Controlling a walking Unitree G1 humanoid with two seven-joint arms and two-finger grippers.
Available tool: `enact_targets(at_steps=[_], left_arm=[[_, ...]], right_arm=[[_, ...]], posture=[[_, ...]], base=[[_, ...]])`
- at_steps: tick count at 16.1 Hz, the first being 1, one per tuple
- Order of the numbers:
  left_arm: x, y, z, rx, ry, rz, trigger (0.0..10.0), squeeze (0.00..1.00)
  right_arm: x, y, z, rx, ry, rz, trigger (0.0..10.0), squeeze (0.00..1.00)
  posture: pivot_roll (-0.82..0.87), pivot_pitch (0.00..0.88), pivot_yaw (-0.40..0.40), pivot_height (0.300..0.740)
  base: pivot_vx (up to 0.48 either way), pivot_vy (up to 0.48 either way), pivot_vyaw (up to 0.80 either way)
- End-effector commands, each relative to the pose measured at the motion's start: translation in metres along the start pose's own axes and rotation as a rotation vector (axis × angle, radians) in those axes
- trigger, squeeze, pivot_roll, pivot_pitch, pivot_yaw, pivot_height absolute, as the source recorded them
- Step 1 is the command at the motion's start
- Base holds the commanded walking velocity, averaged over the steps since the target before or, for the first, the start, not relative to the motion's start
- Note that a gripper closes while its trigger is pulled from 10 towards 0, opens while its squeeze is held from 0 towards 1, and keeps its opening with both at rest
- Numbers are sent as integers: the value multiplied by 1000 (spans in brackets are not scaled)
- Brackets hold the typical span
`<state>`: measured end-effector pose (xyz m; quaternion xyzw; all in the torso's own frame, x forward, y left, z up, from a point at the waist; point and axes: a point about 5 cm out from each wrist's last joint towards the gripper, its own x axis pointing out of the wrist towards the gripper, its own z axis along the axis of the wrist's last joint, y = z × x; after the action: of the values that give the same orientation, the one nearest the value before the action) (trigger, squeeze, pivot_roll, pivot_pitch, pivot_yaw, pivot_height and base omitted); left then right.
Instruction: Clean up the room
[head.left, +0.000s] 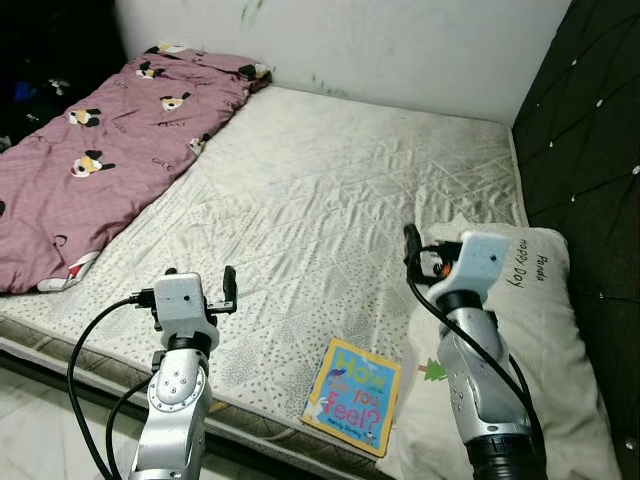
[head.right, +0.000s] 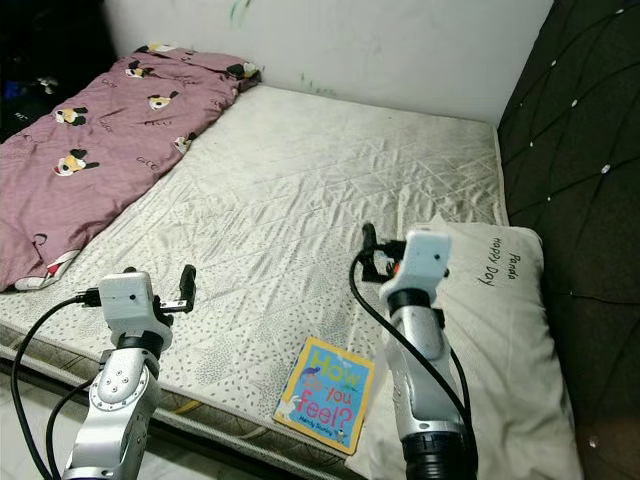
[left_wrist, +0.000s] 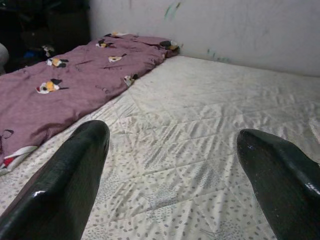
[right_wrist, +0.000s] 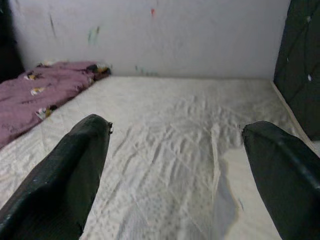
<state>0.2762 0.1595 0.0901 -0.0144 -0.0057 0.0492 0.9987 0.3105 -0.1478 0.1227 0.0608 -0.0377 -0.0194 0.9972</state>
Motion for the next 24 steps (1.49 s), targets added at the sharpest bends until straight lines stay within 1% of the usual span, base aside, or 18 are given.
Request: enact_targets(at_steps=[1, 2, 4, 7, 10, 12, 13, 14, 15, 16, 17, 18, 19, 20, 21, 22, 23, 24], left_arm=[[3, -4, 3, -30, 4, -28, 10000, 0], [3, -3, 2, -43, 14, -27, 10000, 0], [6, -3, 1, -97, 33, -16, 10000, 0], [7, -5, 2, -109, 31, -32, 10000, 0], [2, -5, -2, -105, 49, -60, 10000, 0], [-2, -6, 2, -127, 11, -87, 10000, 0], [-9, 2, 7, -97, -34, -86, 10000, 0], [-18, 13, 5, -56, -39, -43, 10000, 0], [-28, 23, 0, -15, -22, -5, 10000, 0], [-32, 30, -1, 16, -23, 40, 10000, 0], [-37, 40, 3, 42, -60, 67, 10000, 0], [-43, 45, 6, 35, -71, 57, 10000, 0], [-53, 49, 4, 28, -58, 36, 10000, 0], [-62, 50, 1, 32, -45, 30, 10000, 0], [-68, 50, 0, 46, -34, 37, 10000, 0], [-70, 50, -1, 66, -26, 44, 10000, 0], [-68, 47, -4, 83, 1, 47, 10000, 0], [-64, 46, -7, 66, 22, 50, 10000, 0]], right_arm=[[-1, -5, -3, 7, 23, -20, 10000, 0], [0, -3, -3, 9, 24, -14, 10000, 0], [0, 2, -1, 4, 18, 18, 10000, 0], [-2, 3, -1, 5, 23, 31, 10000, 0], [-4, 2, -3, 4, 28, 30, 10000, 0], [-6, -1, -2, 6, 24, 7, 10000, 0], [-12, -10, 2, -115, -19, -3, 10000, 0], [-21, -19, -1, -182, -20, -13, 10000, 0], [-30, -26, -5, -203, -16, -8, 10000, 0], [-37, -30, -8, -189, 0, -3, 10000, 0], [-44, -35, -10, -188, 9, -12, 10000, 0], [-47, -37, -8, -209, -1, -10, 10000, 0], [-51, -40, -5, -234, -5, -16, 10000, 0], [-55, -44, -7, -222, 22, -27, 10000, 0], [-61, -47, -8, -221, 36, -26, 10000, 0], [-65, -48, -11, -213, 53, -19, 10000, 0], [-68, -45, -13, -183, 69, 2, 10000, 0], [-67, -40, -12, -198, 51, 28, 10000, 0]], posture=[[-9, 0, -14, 740], [-12, 0, -15, 740], [-19, 0, -22, 740], [-23, 0, -26, 740], [-20, 0, -25, 740], [-15, 0, -23, 740], [-15, 0, -24, 740], [-17, 0, -23, 740], [-17, 0, -24, 740], [-16, 0, -26, 740], [-14, 3, -28, 740], [-13, 4, -30, 740], [-10, 4, -32, 740], [-6, 3, -34, 740], [-2, 1, -35, 740], [0, 0, -37, 740], [0, 0, -38, 740], [-3, 0, -35, 740]], base=[[0, 0, -800], [0, 0, -800], [0, 0, -800], [0, 0, -800], [0, 0, 0], [0, 0, 0], [0, 0, 0], [0, 0, 0], [0, 0, 0], [0, 0, 0], [0, 0, 0], [0, 0, 0], [0, 0, 0], [0, 0, 0], [0, 0, 0], [0, 0, 0], [0, 0, 0], [0, 0, 0]])
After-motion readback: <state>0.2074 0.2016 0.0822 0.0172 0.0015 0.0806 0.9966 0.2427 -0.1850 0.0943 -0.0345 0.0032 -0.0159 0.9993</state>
